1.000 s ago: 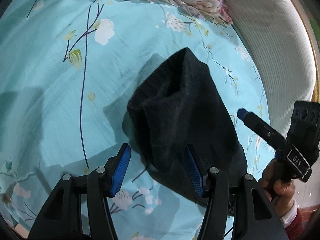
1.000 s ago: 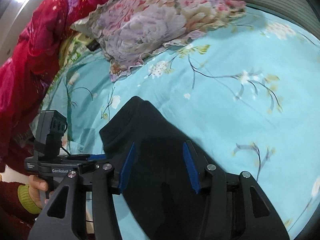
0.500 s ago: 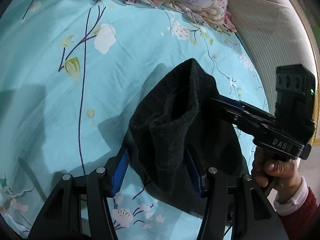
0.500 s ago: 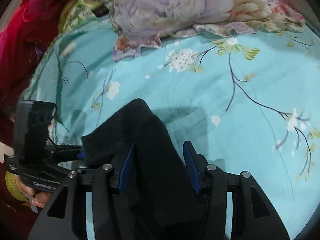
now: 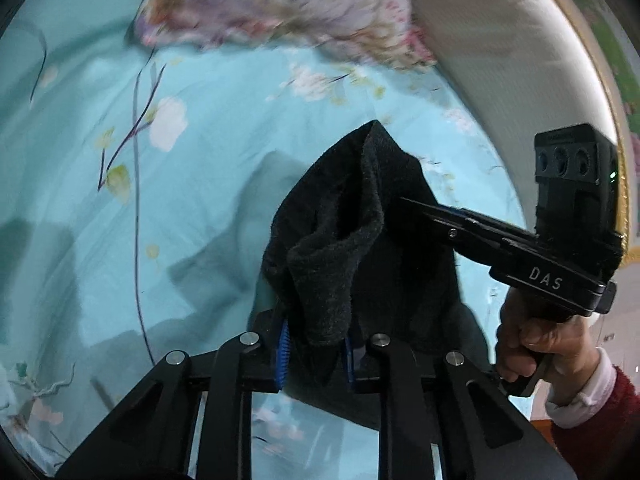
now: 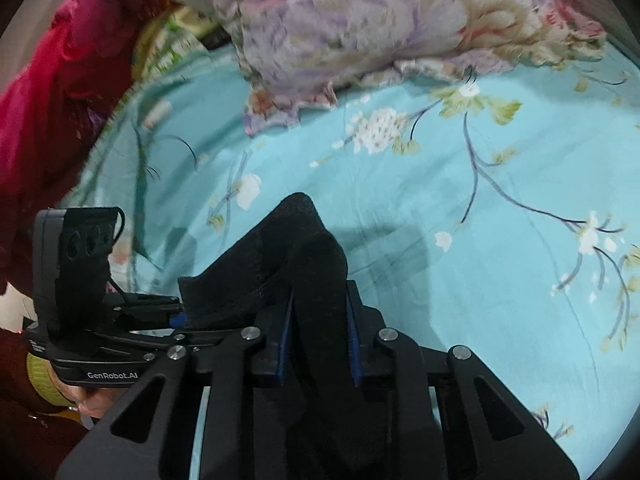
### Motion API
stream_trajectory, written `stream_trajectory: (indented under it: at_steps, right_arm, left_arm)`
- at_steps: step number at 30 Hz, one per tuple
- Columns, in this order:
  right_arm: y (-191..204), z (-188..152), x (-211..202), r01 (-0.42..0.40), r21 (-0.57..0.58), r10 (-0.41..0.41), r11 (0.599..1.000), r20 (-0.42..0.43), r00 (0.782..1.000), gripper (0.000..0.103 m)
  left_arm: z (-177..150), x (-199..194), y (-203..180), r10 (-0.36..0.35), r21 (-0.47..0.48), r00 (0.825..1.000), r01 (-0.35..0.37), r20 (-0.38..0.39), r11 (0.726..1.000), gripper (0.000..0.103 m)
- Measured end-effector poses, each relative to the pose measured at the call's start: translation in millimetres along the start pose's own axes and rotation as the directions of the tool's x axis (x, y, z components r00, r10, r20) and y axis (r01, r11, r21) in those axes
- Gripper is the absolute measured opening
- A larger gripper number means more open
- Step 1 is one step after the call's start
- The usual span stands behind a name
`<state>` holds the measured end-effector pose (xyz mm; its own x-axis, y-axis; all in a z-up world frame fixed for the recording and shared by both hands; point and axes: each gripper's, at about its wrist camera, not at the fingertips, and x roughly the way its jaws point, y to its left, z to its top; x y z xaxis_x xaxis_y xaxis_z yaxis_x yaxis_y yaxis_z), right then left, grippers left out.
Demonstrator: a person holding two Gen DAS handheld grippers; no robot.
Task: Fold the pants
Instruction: 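Grasp the folded pants edge with the left gripper while the right gripper grasps beside it, then lift the folded edge with both grippers and fold it over the bundle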
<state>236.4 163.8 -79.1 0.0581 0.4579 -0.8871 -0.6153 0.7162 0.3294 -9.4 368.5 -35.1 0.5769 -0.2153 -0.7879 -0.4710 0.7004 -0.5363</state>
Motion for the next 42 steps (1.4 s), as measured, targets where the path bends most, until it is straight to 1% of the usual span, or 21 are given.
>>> stream_trajectory:
  at_steps: [3, 5, 10, 13, 19, 22, 23, 27, 31, 33, 38, 42]
  right_arm:
    - [1.6, -4.9, -28.2, -0.013, 0.016, 0.012, 1.0, 0.064, 0.998, 0.024]
    - [2.2, -8.9, -46.7, -0.022, 0.027, 0.019, 0.999, 0.102, 0.995, 0.024]
    - [-0.4, -30.6, -99.9, -0.032, 0.073, 0.016, 0.997, 0.211, 0.977, 0.024]
    - [-0.2, -49.4, -127.4, -0.029, 0.094, 0.003, 0.995, 0.268, 0.963, 0.024]
    - [-6.0, -95.0, -173.0, -0.024, 0.145, -0.029, 0.989, 0.354, 0.935, 0.024]
    - [-9.9, -119.0, -192.6, -0.019, 0.172, -0.05, 0.985, 0.391, 0.919, 0.024]
    - [-11.8, -126.8, -198.1, -0.02, 0.182, -0.056, 0.983, 0.403, 0.914, 0.024]
    - [-22.6, -164.2, -219.1, -0.023, 0.238, -0.09, 0.971, 0.452, 0.888, 0.024]
    - [-34.7, -198.9, -232.3, -0.026, 0.299, -0.127, 0.954, 0.479, 0.869, 0.024]
    - [-40.1, -215.7, -236.5, -0.029, 0.33, -0.144, 0.944, 0.488, 0.861, 0.023]
    - [-48.7, -251.2, -241.2, -0.044, 0.395, -0.179, 0.917, 0.509, 0.842, 0.021]
    - [-56.1, -274.5, -240.2, -0.056, 0.436, -0.198, 0.898, 0.515, 0.834, 0.019]
  left_arm:
    - [1.8, -13.8, -21.2, -0.021, 0.047, 0.999, 0.019, 0.032, 0.999, 0.019]
    - [0.9, -24.5, -39.4, -0.052, 0.082, 0.997, 0.048, 0.051, 0.995, 0.019]
    - [-3.9, -39.0, -81.7, -0.117, 0.157, 0.991, 0.106, 0.064, 0.982, 0.019]
    - [-12.1, -44.4, -111.2, -0.143, 0.221, 0.988, 0.127, 0.058, 0.967, 0.019]
    - [-33.3, -42.4, -157.8, -0.172, 0.305, 0.985, 0.156, 0.026, 0.939, 0.019]
    - [-48.1, -41.4, -180.3, -0.184, 0.358, 0.983, 0.172, 0.001, 0.918, 0.019]
    - [-54.8, -39.8, -192.1, -0.185, 0.387, 0.983, 0.174, -0.009, 0.905, 0.019]
    - [-76.3, -30.2, -223.7, -0.175, 0.46, 0.984, 0.175, -0.044, 0.87, 0.019]
    - [-101.0, -16.4, -251.0, -0.154, 0.53, 0.985, 0.173, -0.08, 0.83, 0.018]
    - [-113.9, -8.7, -264.2, -0.139, 0.568, 0.986, 0.168, -0.094, 0.806, 0.019]
    - [-137.4, 9.3, -283.6, -0.109, 0.631, 0.987, 0.16, -0.12, 0.759, 0.019]
    - [-155.7, 24.6, -294.5, -0.079, 0.67, 0.987, 0.152, -0.137, 0.727, 0.019]
